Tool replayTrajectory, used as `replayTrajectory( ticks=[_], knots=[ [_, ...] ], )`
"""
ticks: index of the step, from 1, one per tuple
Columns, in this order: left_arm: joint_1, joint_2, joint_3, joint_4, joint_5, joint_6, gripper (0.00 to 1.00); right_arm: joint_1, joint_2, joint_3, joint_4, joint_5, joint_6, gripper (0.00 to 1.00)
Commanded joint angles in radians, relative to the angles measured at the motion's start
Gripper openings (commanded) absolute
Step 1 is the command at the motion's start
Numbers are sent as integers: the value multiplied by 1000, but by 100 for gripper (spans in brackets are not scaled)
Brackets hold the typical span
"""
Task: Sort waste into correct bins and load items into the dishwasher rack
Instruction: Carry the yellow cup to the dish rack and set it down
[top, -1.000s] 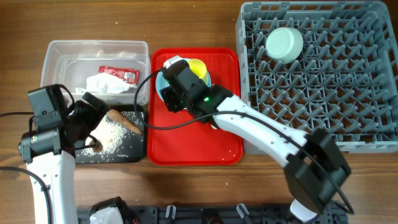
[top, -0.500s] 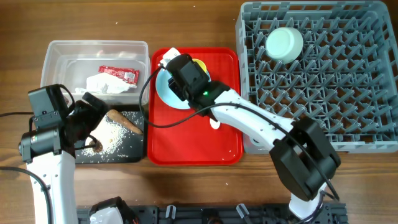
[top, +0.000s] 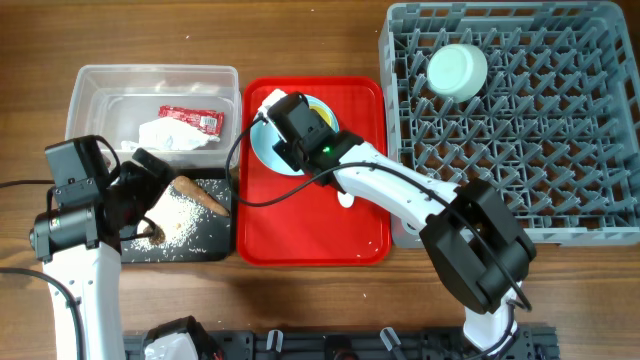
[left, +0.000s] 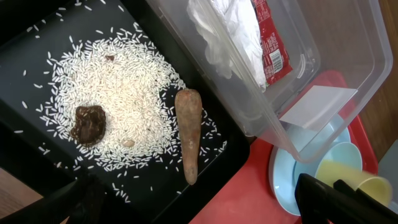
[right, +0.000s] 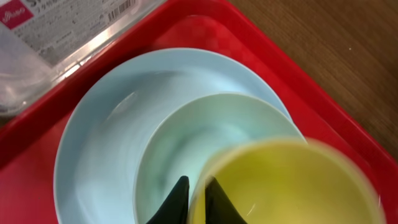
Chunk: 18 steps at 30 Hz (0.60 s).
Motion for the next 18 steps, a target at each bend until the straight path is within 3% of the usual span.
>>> replayTrajectory(
  ticks=[1, 6, 10, 14, 18],
  knots=[
    [5, -3, 1, 0, 5, 1, 100, -32, -63, 4, 7, -60, 41, 4],
    [5, -3, 1, 0, 5, 1, 100, -137, -277, 4, -41, -291, 105, 4],
    [5, -3, 1, 0, 5, 1, 100, -286, -431, 4, -272, -517, 143, 4],
    [5, -3, 1, 0, 5, 1, 100, -509, -446, -7, -488, -883, 34, 4],
    [5, -3, 1, 0, 5, 1, 100, -719, -446, -126, -525, -1147, -43, 4]
  ],
)
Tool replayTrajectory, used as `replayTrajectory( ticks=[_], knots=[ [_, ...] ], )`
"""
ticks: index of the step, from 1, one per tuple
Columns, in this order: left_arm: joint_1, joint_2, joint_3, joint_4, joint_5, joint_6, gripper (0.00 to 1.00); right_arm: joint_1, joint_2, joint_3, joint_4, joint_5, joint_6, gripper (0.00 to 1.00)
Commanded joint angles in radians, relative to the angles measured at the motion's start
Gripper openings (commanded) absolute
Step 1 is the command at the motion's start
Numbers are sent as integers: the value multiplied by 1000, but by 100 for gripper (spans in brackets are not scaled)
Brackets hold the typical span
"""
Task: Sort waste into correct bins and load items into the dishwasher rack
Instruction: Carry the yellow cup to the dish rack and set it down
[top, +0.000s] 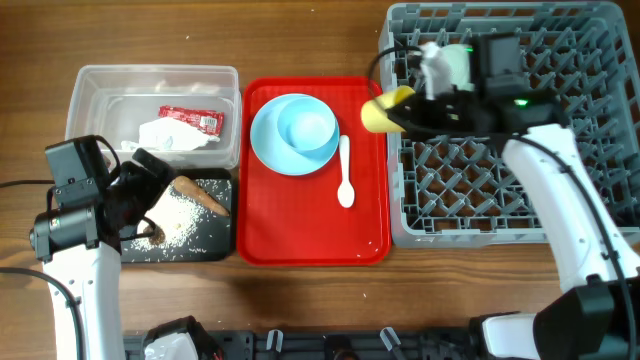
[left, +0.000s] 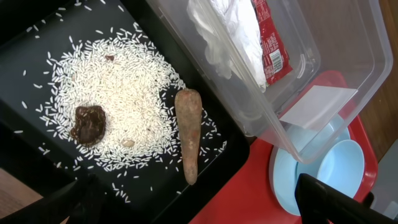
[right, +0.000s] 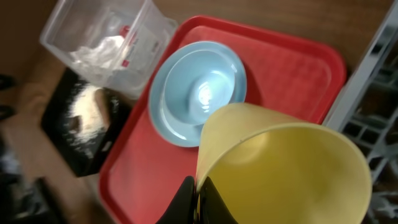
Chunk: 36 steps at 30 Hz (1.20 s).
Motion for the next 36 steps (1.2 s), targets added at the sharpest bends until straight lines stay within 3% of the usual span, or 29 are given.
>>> replayTrajectory(
  ticks=[1, 8, 13, 17, 25, 36],
  knots=[
    [5, -3, 1, 0, 5, 0, 100, -140, -2, -116, 1, -318, -103, 4],
    [5, -3, 1, 0, 5, 0, 100, -368, 6, -317, 130, -426, -152, 4],
    [5, -3, 1, 0, 5, 0, 100, -439, 77, -339, 185, -439, -153, 4],
    [5, -3, 1, 0, 5, 0, 100, -439, 154, -339, 212, -575, -178, 4],
    [5, -3, 1, -1, 5, 0, 100, -441, 161, -339, 80, -198, -154, 5],
    [5, -3, 1, -1, 5, 0, 100, -518, 143, -305, -81, 26, -110, 8]
  ],
)
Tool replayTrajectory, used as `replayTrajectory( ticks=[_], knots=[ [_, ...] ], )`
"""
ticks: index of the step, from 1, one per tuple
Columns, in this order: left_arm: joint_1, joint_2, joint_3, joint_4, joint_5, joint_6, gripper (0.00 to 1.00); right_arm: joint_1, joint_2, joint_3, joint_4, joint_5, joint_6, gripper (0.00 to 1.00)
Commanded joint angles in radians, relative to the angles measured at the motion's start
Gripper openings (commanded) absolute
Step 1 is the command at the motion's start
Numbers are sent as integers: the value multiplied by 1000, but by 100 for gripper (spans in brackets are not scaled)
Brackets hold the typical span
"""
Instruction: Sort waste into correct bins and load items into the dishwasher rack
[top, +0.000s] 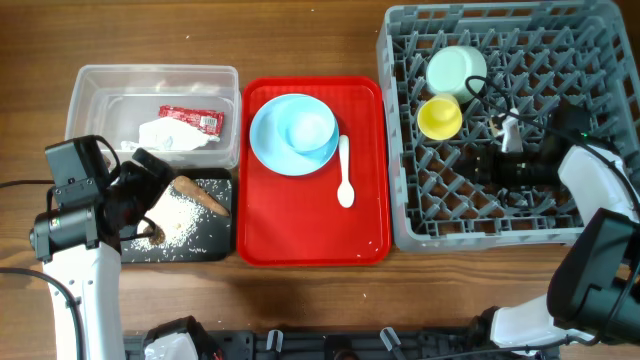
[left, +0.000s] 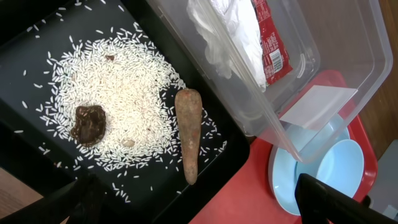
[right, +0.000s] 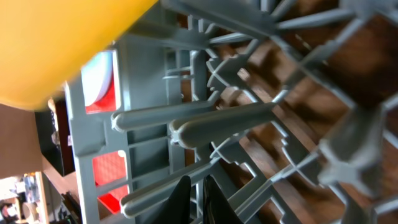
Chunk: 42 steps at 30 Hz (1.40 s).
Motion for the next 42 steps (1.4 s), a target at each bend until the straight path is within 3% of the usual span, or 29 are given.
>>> replayTrajectory(
  ticks=[1, 6, 11, 16, 17, 25, 31, 37, 42],
  knots=[
    [5, -3, 1, 0, 5, 0, 100, -48, -14, 16, -20, 116, 68, 8],
    [5, -3, 1, 0, 5, 0, 100, -38, -147, 157, -56, 75, 124, 8],
    [5, -3, 1, 0, 5, 0, 100, 85, -261, 198, 66, 124, 128, 29],
    [5, -3, 1, 0, 5, 0, 100, 272, -226, 198, 166, 478, 128, 45],
    [5, -3, 1, 0, 5, 0, 100, 293, -218, 198, 180, 478, 106, 47],
    [5, -3, 1, 0, 6, 0, 100, 384, -211, 198, 298, 434, 95, 45],
    [5, -3, 1, 0, 6, 0, 100, 451, -188, 151, 275, 322, 187, 39],
    [5, -3, 1, 0, 6, 0, 100, 466, -90, 147, 129, 603, 238, 39],
    [5, -3, 1, 0, 5, 0, 100, 465, -140, 148, 48, 883, 294, 39]
  ],
)
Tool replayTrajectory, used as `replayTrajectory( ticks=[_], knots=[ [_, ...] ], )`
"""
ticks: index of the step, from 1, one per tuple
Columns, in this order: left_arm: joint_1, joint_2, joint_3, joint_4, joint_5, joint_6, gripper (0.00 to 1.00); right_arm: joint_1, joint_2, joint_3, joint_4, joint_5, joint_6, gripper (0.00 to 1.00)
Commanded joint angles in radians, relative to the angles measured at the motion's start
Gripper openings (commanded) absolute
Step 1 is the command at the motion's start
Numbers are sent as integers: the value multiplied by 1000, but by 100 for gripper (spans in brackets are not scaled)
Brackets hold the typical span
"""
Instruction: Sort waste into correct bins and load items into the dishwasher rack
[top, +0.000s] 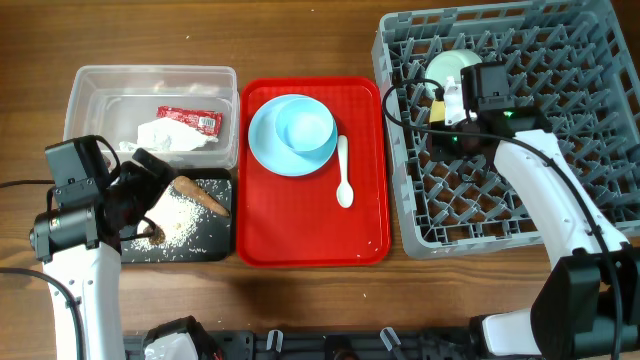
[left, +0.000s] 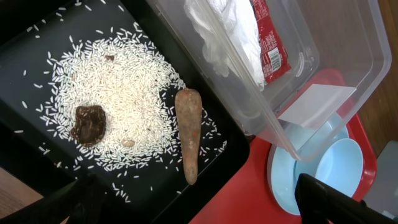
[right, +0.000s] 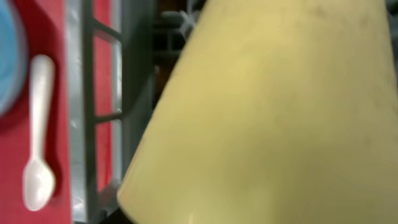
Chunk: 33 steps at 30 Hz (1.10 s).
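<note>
In the right wrist view the yellow cup (right: 261, 112) fills nearly the whole frame, its outer wall right against the camera, and my fingers do not show. Seen from overhead, my right gripper (top: 452, 105) is at the left end of the grey dishwasher rack (top: 560, 60), just below the white cup (top: 447, 62), and it covers the yellow cup. A blue bowl (top: 303, 125) on a blue plate (top: 265, 140) and a white spoon (top: 343, 172) lie on the red tray (top: 300, 220). My left gripper (left: 205, 208) hangs open over the black tray (top: 190, 245).
The black tray holds scattered rice, a carrot (left: 188, 134) and a brown lump (left: 89, 123). Behind it, the clear bin (top: 100, 85) holds a ketchup packet (top: 188, 117) and a crumpled napkin (top: 165, 135). The rack's upright prongs surround my right gripper.
My right gripper was shut and empty low in the rack's middle, apart from the yellow cup; now it is tight against that cup at the rack's left end. The rack has shifted slightly. The left arm is unchanged.
My right gripper was shut on the yellow cup's rim in the blue bowl on the red tray. Then it held the cup at the rack's left edge. Then the cup stood mouth-down in the rack with the gripper away. Now the gripper is at the cup again.
</note>
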Motion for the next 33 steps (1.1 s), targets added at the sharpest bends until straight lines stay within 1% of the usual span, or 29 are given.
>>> replayTrajectory(
  ticks=[1, 5, 11, 17, 19, 24, 26, 28, 29, 30, 31, 33],
  knots=[
    [5, -3, 1, 0, 5, 0, 100, -3, -66, -5, -10, 209, 64, 40],
    [5, -3, 1, 0, 5, 0, 100, -6, -129, -5, -10, 226, 92, 40],
    [5, -3, 1, 0, 5, 0, 100, -6, -141, -4, -24, 224, 88, 44],
    [5, -3, 1, 0, 5, 0, 100, -58, -142, -5, 42, 220, 113, 45],
    [5, -3, 1, 0, 5, 0, 100, -77, -143, -4, 62, 214, 96, 44],
    [5, -3, 1, 0, 5, 0, 100, -180, -143, -4, 150, -93, -11, 43],
    [5, -3, 1, 0, 5, 0, 100, -198, -129, -4, 150, -91, -38, 43],
    [5, -3, 1, 0, 5, 0, 100, -201, -95, -5, 151, -91, -98, 35],
    [5, -3, 1, 0, 5, 0, 100, -201, -79, -5, 152, -91, -104, 26],
    [5, -3, 1, 0, 5, 0, 100, -201, -64, -5, 156, -95, -110, 21],
    [5, -3, 1, 0, 5, 0, 100, -201, -53, -5, 162, -98, -126, 6],
    [5, -3, 1, 0, 5, 0, 100, -201, -75, -5, 188, -99, -124, 4]
  ],
)
